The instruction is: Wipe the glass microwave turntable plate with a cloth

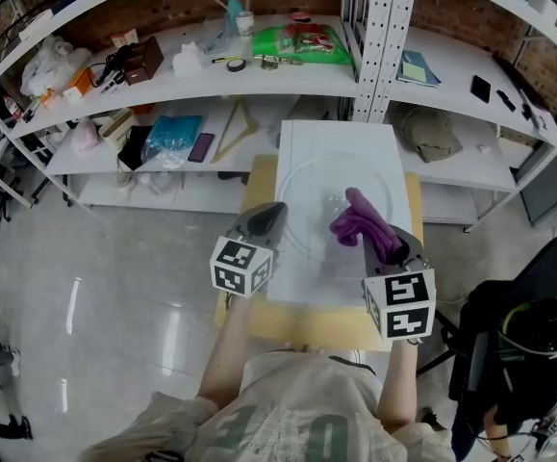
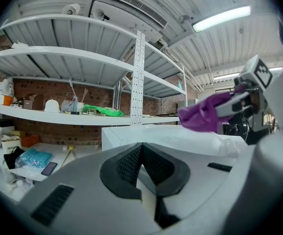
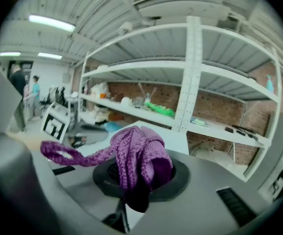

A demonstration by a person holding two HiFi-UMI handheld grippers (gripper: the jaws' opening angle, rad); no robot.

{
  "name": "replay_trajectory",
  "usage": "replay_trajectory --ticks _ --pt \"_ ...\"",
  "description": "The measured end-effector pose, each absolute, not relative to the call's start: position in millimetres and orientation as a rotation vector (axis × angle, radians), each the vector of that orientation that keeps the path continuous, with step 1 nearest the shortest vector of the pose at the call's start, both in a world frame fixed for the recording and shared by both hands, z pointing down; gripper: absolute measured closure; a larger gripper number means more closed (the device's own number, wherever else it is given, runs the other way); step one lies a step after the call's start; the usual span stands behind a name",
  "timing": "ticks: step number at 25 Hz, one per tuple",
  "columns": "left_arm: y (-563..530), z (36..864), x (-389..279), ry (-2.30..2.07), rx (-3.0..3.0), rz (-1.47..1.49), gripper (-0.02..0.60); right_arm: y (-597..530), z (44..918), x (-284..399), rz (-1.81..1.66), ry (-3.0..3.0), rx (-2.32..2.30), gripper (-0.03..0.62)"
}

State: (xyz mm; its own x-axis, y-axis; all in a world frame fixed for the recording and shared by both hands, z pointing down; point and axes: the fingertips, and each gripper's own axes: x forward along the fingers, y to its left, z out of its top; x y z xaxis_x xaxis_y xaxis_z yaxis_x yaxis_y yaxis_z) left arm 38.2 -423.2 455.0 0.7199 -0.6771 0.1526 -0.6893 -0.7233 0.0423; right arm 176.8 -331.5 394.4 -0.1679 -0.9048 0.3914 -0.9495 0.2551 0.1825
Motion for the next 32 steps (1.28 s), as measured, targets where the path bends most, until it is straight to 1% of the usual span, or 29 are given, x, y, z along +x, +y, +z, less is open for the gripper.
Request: replay_trajectory --ticks 4,7,13,21,32 --pt "-422.5 456.0 38.1 -1.128 2.824 0.198 0.58 -381.4 379.2 216.6 0.23 -2.098 2.008 0.543" --pt "-422.2 456.0 37.8 -1.129 2.823 0.197 0.58 -413.8 391.8 233.1 0.187 -1.928 1.986 0.543" --pt "-421.4 453.8 38.4 -1.124 2.826 0.196 0.58 -444.5 411.5 246.2 0.254 -1.826 1.861 0.543" --pt "-421.8 454.0 36.1 -1.132 2.823 0.194 0.58 -436.6 424.6 240.3 0.287 -1.852 1.767 0.543" --pt "-422.5 453.3 32.4 -1.172 2.799 0.192 0.58 -379.2 424.7 228.8 0.284 -1.907 1.747 0.543"
